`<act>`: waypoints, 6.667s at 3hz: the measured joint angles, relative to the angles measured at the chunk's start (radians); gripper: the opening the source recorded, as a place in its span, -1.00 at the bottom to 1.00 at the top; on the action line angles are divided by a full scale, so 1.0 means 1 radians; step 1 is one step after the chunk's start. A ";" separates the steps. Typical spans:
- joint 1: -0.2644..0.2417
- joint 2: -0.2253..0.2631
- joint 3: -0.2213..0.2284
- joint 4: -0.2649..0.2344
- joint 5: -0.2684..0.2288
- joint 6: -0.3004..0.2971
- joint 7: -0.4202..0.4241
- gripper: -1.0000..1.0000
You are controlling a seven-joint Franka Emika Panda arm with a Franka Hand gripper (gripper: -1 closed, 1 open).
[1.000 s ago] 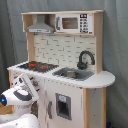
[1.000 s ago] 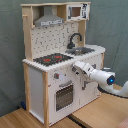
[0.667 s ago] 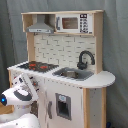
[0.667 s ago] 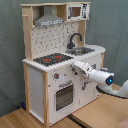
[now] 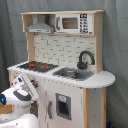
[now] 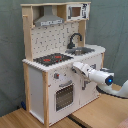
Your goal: Play with the kitchen
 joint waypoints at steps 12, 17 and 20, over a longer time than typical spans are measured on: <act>0.119 0.023 -0.049 0.000 0.003 -0.203 -0.903 1.00; 0.174 0.057 -0.422 0.079 0.002 -0.364 -1.157 1.00; 0.074 0.147 -0.582 0.205 0.002 -0.390 -1.356 1.00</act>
